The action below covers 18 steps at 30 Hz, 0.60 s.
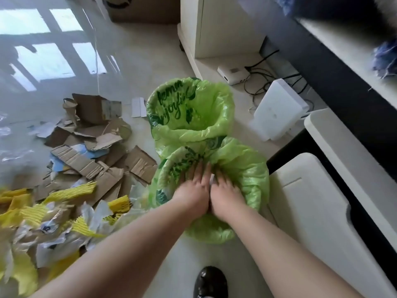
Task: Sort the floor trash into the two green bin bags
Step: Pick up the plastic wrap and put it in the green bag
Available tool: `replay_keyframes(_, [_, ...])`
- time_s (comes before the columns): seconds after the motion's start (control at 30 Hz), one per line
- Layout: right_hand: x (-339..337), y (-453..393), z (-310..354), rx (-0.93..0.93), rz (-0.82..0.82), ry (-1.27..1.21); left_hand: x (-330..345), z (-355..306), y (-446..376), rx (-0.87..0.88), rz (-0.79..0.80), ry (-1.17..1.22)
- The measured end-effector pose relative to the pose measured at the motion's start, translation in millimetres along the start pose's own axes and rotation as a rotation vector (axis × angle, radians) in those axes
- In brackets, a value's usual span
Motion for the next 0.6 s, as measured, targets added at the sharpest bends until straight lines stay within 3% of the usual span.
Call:
replay_keyframes(0.17, [9, -19, -8, 0.03, 0.044, -0.011, 8, 1, -17, 0.0, 0.037, -0.036])
replay_keyframes(0.37, [-20, 10, -10, 0.026, -0.005, -0.044, -20, 0, 8, 0.132, 0.093, -0.034])
replay_keyframes(0.6, [-103, 81, 31, -0.091, 0.015, 0.137, -88, 40, 91, 0.287, -0.209, -0.024])
Point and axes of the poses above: each hand's wrist, its own y-axis away from the middle knuckle, its own x-axis out of the palm, z = x × y, the point moved 7 cm from there along -y, towards the middle knuckle, and after that the axes turned 6 degrees about z, right-handed, at the moved point
